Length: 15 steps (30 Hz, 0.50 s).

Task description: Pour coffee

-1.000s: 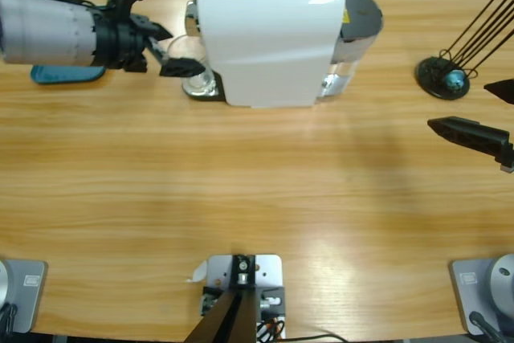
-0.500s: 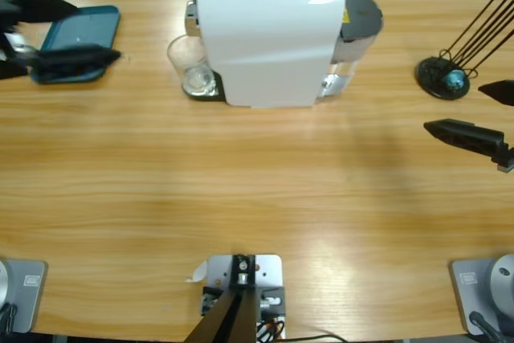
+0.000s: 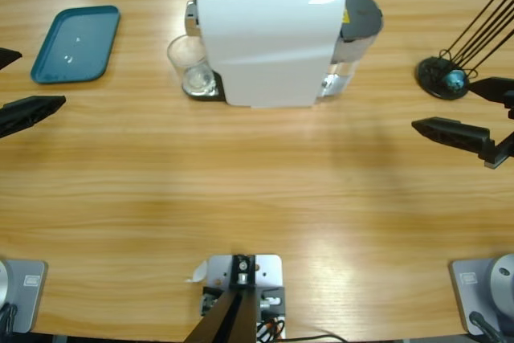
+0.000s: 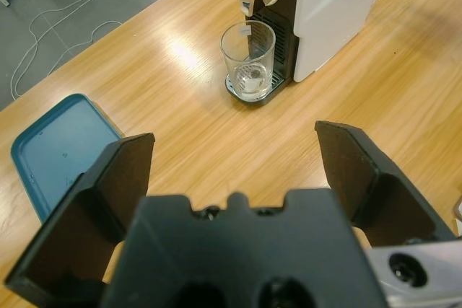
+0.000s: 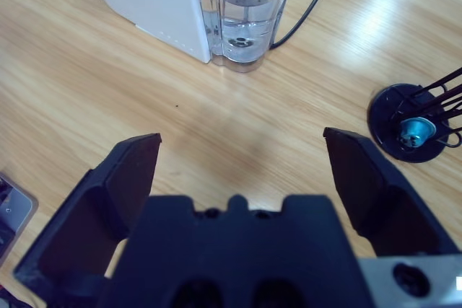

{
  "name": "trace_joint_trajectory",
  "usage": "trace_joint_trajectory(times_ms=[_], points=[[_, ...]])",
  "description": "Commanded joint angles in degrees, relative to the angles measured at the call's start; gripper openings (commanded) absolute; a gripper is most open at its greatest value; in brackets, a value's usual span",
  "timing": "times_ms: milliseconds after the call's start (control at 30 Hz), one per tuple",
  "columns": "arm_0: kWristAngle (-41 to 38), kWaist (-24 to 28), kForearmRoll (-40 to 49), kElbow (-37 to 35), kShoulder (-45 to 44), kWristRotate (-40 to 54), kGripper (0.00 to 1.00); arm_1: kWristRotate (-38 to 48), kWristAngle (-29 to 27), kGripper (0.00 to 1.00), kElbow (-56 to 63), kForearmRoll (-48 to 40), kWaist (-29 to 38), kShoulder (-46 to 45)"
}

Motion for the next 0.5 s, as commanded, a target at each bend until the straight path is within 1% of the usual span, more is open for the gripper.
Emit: trace_joint_trajectory(times_ms=[33, 167, 200, 233, 300, 333, 367, 400, 433, 467, 500], points=[[0.65, -0.42, -1.24, 3.68, 0.59, -1.91, 0.964, -2.36, 0.55, 0.996, -1.31, -0.36, -1.56, 4.61], [0.70, -0.42, -3.02, 5.11, 0.99, -3.35, 0.954, -5.28, 3.40, 0.979, -5.41, -0.25, -5.64, 6.53], [0.81, -0.42, -3.16, 5.32, 0.71, -3.54, 0.949, -6.00, 4.51, 0.927, -7.59, -0.01, -7.11, 7.48], [0.99, -0.42, -3.40, 5.55, 0.55, -3.63, 0.940, -6.47, 5.58, 0.838, -9.75, 0.43, -8.40, 8.41], [1.27, -0.42, -4.02, 6.11, 0.54, -4.00, 0.931, -6.83, 8.32, 0.598, -14.76, 1.63, -11.23, 10.73], [1.30, -0.42, -4.09, 6.18, 0.66, -4.09, 0.931, -6.88, 9.31, 0.577, -17.10, 2.03, -12.51, 12.17], [1.30, -0.42, -4.14, 6.20, 0.87, -4.16, 0.931, -7.18, 9.92, 0.501, -19.09, 2.14, -13.46, 13.79], [1.28, -0.42, -4.19, 6.23, 1.05, -4.37, 0.931, -7.83, 10.12, 0.461, -20.97, 2.29, -14.13, 15.56], [1.27, -0.42, -4.28, 6.23, 1.17, -4.49, 0.931, -8.50, 10.24, 0.390, -22.94, 2.73, -14.67, 17.51], [1.32, -0.42, -4.40, 6.29, 1.27, -4.61, 0.931, -9.39, 10.68, 0.173, -25.01, 3.45, -15.23, 19.64], [1.37, -0.42, -4.53, 6.36, 1.35, -4.79, 0.932, -10.71, 11.21, 0.008, -27.24, 4.67, -15.69, 21.86]])
